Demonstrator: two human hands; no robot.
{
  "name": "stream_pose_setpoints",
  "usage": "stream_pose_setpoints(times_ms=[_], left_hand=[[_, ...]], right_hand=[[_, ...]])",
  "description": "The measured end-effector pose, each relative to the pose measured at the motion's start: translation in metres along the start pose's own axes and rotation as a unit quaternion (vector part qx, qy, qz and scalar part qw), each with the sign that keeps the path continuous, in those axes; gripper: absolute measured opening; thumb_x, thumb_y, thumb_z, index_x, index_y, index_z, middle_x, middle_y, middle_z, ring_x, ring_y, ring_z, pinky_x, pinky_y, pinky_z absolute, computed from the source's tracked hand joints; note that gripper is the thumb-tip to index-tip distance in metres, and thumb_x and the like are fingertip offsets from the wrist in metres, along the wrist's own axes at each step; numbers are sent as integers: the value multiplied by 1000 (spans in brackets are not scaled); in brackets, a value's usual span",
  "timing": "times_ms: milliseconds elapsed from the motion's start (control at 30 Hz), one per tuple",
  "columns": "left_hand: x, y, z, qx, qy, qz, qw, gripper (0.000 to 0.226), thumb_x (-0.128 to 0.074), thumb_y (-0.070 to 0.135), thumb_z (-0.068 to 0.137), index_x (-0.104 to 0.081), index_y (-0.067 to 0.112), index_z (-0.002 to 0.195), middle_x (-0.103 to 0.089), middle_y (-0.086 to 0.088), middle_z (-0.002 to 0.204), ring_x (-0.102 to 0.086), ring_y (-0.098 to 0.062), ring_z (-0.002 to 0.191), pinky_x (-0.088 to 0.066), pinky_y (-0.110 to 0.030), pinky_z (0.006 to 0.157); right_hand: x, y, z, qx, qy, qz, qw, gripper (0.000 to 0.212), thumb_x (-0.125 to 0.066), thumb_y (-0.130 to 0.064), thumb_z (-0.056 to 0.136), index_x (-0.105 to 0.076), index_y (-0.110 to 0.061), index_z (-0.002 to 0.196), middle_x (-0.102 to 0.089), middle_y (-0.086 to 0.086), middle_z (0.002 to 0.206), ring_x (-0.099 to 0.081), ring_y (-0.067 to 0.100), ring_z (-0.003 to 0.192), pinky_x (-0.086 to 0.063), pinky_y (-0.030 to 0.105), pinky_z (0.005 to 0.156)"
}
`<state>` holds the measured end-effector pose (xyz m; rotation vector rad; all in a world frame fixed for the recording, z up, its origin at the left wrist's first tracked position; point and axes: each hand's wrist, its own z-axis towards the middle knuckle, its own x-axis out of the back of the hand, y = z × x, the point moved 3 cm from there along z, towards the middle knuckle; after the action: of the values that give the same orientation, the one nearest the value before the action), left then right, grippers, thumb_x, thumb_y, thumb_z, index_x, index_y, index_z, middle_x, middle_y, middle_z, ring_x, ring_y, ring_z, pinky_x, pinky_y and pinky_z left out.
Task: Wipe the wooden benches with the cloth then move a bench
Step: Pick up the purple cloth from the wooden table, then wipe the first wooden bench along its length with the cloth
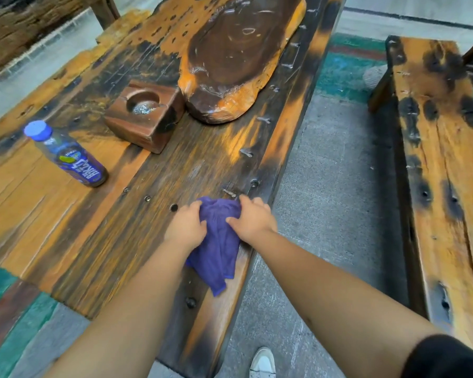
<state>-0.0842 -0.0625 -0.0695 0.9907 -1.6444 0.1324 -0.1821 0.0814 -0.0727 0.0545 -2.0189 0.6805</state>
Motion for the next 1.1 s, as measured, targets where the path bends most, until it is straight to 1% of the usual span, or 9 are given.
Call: stream_pose_setpoints(times_ms=[167, 333, 500, 567, 700, 867, 933, 1033, 1100], left_hand=[[10, -14, 4, 58, -49, 131, 988, 44, -64, 44, 87, -48, 18, 118, -62, -15, 119, -60, -36, 110, -50, -43, 88], [37, 5, -9, -151, 43, 127, 979, 22, -72, 35, 82, -55, 21, 80, -60, -3, 95, -58, -33, 100, -47, -42, 78], [42, 54, -35, -339, -65, 3, 938, 31, -66, 34, 72, -39, 22, 61, -43, 5, 148, -16, -27, 149, -22, -48, 107], [35, 79, -47, -351, -127, 0, 928, 24, -56, 38, 72, -40, 22, 63, -40, 17, 146, -7, -13, 149, -11, -43, 111], [24, 145, -84, -423, -155, -7, 893, 13, -54, 36, 71, -45, 27, 72, -60, 28, 118, -31, -13, 143, -12, -42, 112], [-38, 241, -151, -546, -252, -46, 798, 30, -61, 14, 68, -35, 28, 69, -32, 5, 155, -8, -11, 150, -16, -31, 115], [-81, 275, -180, -552, -308, -65, 772, 31, -60, 6, 68, -37, 27, 69, -52, 2, 141, -25, -4, 144, -26, -26, 112], [-150, 312, -221, -534, -357, -66, 763, 27, -65, -2, 70, -42, 11, 64, -56, -3, 80, -55, -8, 89, -46, -38, 74], [-195, 327, -247, -494, -390, -86, 772, 31, -68, -5, 69, -42, 10, 64, -56, -5, 86, -58, -22, 89, -49, -44, 75]], right_hand=[[-1, -4, 1, 22, 40, -18, 999, 24, -56, -28, 93, -52, -20, 115, -50, 10, 121, -46, 32, 115, -44, 40, 89], [10, 6, -14, 79, 53, 182, 979, 7, -53, -15, 91, -48, -18, 89, -60, 11, 94, -55, 31, 90, -41, 35, 72], [36, 30, -66, 127, 55, 366, 920, 23, -55, -4, 82, -48, -26, 79, -51, -10, 70, -46, 10, 64, -39, 26, 63], [53, 45, -93, 135, 30, 417, 898, 26, -50, -5, 78, -47, -31, 76, -49, -12, 70, -43, 6, 64, -36, 23, 62], [102, 97, -149, 87, 24, 521, 849, 28, -45, -4, 69, -46, -32, 72, -47, 2, 78, -41, 17, 75, -33, 35, 70], [149, 187, -220, 67, 13, 579, 813, 21, -39, 1, 64, -38, -17, 75, -46, 3, 75, -40, 6, 64, -31, 24, 57], [155, 229, -248, 52, 24, 559, 827, 23, -39, 2, 66, -38, -19, 75, -41, 8, 72, -34, 10, 61, -24, 32, 54], [149, 301, -288, 12, 62, 512, 856, 24, -38, 2, 67, -38, -21, 75, -45, 5, 73, -36, 15, 67, -28, 34, 61], [139, 349, -318, -26, 75, 519, 851, 23, -37, 0, 65, -38, -21, 75, -51, 8, 74, -40, 19, 70, -31, 36, 65]])
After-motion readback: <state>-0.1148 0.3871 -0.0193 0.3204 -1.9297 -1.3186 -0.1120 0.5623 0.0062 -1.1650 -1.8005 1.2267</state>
